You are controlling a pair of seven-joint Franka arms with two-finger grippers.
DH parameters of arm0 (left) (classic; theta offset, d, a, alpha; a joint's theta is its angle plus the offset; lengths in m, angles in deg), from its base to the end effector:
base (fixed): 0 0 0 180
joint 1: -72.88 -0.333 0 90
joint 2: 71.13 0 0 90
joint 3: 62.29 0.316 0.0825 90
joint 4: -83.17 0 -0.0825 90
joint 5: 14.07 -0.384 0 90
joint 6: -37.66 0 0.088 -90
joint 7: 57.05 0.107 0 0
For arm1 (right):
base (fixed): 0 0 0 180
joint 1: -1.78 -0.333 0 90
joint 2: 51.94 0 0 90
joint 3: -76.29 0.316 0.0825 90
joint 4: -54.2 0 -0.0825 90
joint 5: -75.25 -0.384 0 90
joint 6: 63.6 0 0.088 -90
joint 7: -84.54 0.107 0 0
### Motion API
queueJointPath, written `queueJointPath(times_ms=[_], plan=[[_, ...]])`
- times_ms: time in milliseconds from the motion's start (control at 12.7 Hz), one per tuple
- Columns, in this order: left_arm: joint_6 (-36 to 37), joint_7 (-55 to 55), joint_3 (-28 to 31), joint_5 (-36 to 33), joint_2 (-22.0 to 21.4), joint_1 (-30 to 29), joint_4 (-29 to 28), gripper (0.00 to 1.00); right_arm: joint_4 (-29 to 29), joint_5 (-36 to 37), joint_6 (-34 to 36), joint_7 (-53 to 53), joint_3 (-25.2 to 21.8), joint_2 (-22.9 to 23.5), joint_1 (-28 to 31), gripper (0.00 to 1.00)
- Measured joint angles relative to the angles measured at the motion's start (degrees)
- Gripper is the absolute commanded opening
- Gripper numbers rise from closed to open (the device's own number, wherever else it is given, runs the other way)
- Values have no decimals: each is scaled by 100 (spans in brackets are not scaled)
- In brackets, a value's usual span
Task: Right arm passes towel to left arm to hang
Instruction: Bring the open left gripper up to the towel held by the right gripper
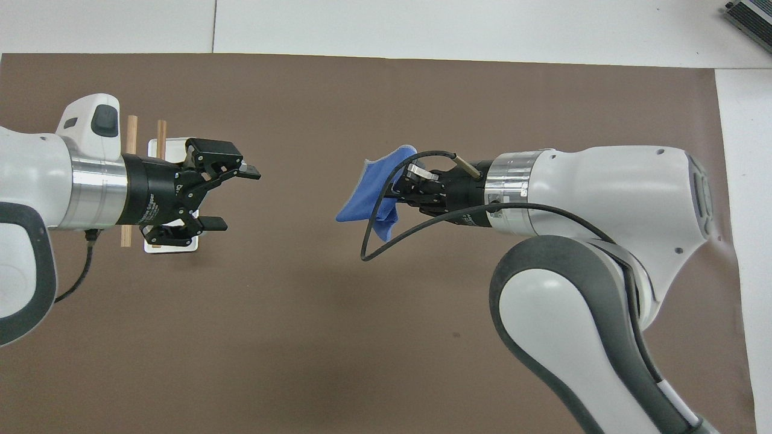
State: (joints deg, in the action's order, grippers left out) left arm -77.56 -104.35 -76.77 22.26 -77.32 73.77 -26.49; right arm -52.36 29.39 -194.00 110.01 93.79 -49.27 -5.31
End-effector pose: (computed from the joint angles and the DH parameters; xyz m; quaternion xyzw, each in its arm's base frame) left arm 0.5216 -0.1856 0.5683 0.8842 0.3602 -0.0631 0.2907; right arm 0.5483 0.2669 0.5368 -0.9012 0.2016 -0.0072 0.3836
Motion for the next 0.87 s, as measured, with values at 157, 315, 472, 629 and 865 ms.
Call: queueJointPath(times_ms=[157, 315, 472, 629, 865], plan=[[-708, -554, -17, 349, -126, 355, -365, 100, 1, -9, -3, 0, -1, 1, 0, 0], [-1275, -940, -25, 574, -204, 661, -675, 100, 2, -10, -4, 0, -1, 1, 0, 0], [-1620, -1178, -27, 734, -234, 835, -873, 100, 2, -10, -4, 0, -2, 1, 0, 0], [-1947, -1513, -25, 785, -236, 1020, -1038, 100, 2, -10, -4, 0, -2, 1, 0, 0], [-2372, -2281, -26, 790, -274, 1409, -1226, 100, 2, -10, -4, 0, -10, 5, 0, 0]])
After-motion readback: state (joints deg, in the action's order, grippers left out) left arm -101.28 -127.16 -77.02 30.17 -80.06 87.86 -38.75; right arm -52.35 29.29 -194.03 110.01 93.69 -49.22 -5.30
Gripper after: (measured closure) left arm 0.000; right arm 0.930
